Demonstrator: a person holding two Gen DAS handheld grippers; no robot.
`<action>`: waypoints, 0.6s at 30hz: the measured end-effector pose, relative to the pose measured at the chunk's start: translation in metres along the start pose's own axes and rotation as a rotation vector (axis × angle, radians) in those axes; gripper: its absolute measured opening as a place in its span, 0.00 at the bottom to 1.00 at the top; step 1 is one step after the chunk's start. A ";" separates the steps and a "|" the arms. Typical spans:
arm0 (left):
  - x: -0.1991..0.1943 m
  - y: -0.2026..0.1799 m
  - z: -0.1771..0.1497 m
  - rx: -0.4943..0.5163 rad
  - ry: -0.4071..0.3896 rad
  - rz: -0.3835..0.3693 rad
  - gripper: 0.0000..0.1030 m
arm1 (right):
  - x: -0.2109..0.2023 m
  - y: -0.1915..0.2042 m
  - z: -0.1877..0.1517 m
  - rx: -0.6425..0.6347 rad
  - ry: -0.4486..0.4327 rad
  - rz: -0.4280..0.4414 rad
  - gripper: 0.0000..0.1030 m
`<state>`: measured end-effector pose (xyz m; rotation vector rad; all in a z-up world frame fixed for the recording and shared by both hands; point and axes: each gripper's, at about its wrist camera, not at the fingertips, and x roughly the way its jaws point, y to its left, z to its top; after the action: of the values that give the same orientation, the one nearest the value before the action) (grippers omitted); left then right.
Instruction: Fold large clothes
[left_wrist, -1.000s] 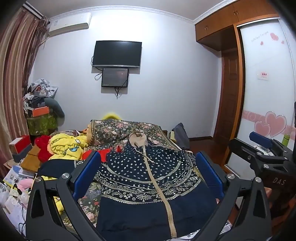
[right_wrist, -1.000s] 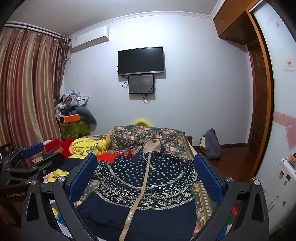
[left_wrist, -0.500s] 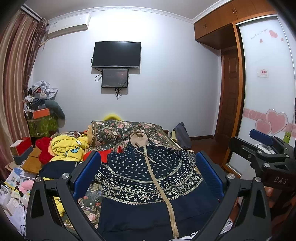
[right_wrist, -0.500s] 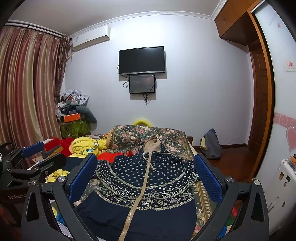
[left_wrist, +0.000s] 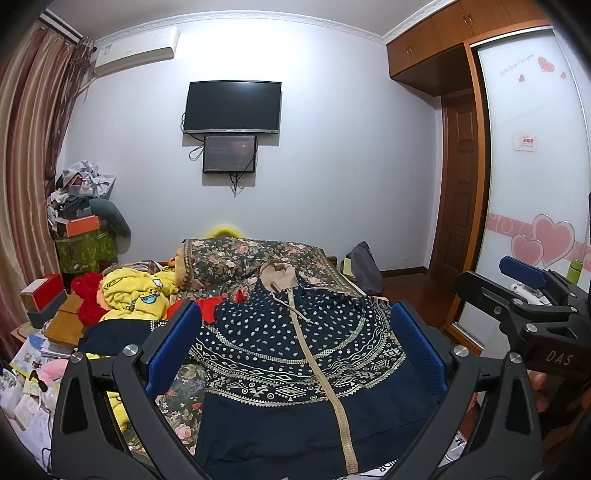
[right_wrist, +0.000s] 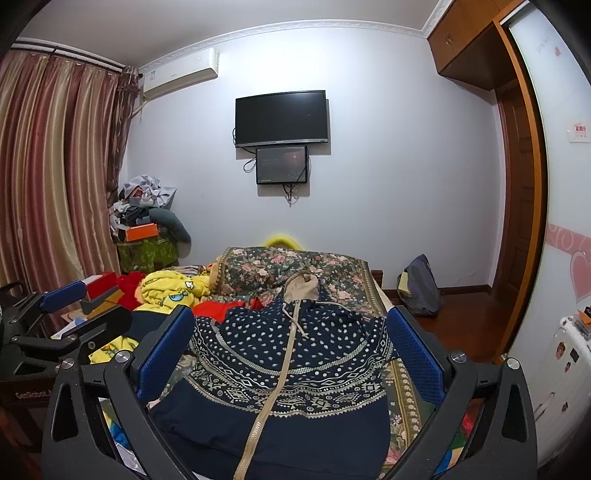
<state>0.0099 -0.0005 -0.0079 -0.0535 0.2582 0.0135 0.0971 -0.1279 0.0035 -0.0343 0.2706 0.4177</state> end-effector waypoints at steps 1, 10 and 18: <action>0.000 0.000 0.000 0.000 0.002 -0.002 1.00 | 0.000 0.000 0.000 0.000 0.001 -0.001 1.00; 0.002 0.000 0.000 0.001 0.004 0.000 1.00 | 0.000 -0.001 0.001 0.001 0.005 -0.002 1.00; 0.002 0.002 -0.001 -0.001 0.000 0.003 1.00 | 0.000 0.000 0.001 0.002 0.005 -0.002 1.00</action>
<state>0.0114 0.0014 -0.0094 -0.0543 0.2587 0.0169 0.0975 -0.1280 0.0041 -0.0336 0.2757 0.4154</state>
